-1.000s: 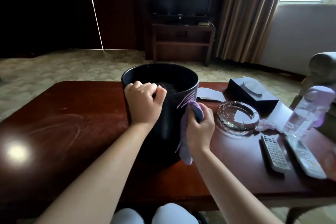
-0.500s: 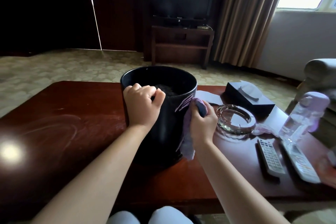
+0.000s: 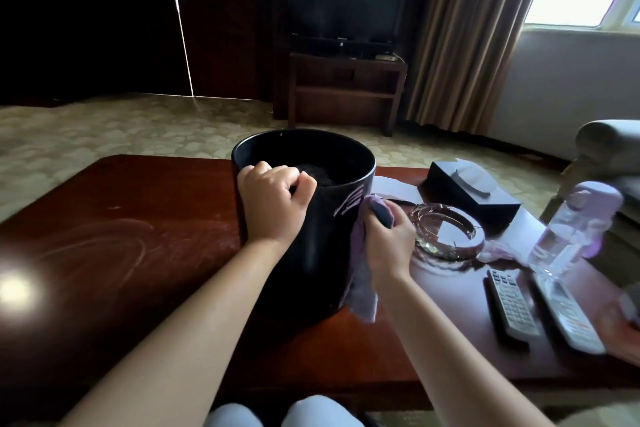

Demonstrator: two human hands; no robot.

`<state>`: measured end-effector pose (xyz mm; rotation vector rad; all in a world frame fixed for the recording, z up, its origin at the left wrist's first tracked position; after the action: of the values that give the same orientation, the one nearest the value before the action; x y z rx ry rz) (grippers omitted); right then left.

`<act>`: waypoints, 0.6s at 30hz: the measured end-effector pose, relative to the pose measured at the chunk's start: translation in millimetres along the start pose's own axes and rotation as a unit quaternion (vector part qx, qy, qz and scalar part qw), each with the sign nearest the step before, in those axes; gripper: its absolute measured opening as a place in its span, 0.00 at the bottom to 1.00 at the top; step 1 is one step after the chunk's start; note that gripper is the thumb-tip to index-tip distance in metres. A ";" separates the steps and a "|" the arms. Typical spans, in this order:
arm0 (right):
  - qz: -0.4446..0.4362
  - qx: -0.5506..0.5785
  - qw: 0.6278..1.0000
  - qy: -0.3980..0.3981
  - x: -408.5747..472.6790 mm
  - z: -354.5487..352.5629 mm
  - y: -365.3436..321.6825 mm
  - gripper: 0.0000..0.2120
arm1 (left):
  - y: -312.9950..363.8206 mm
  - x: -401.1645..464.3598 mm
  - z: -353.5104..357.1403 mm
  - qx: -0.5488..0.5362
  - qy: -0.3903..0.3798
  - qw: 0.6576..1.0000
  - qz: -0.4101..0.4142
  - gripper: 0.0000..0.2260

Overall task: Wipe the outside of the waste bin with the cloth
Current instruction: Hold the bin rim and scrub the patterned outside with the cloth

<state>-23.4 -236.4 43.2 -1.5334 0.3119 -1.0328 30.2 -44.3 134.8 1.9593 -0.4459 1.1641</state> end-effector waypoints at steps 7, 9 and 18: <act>-0.034 -0.010 0.999 -0.011 1.8 2.5 -12.1 0.01 | -1.2 -0.8 0.0 -0.008 0.003 1.000 -0.005 0.17; -0.016 -0.022 1.000 -0.016 -9.3 0.9 1.2 0.02 | -1.7 -0.7 -0.5 -0.005 0.003 1.000 -0.008 0.17; -0.094 -0.040 0.995 -0.012 -6.4 4.3 -16.4 0.03 | -2.1 -0.7 1.3 -0.008 0.002 1.000 -0.012 0.17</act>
<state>-29.5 -224.8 55.6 -1.6701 0.1960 -1.1603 31.9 -44.1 132.9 1.9442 -0.4269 1.1450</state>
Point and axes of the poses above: each hand's wrist, its own x-axis towards the middle knuckle, its own z-axis out of the palm, y = z × x, the point moved 9 cm from there along x, towards the middle knuckle, and after that the axes turned 13 degrees about -z, right-handed, at the moved point
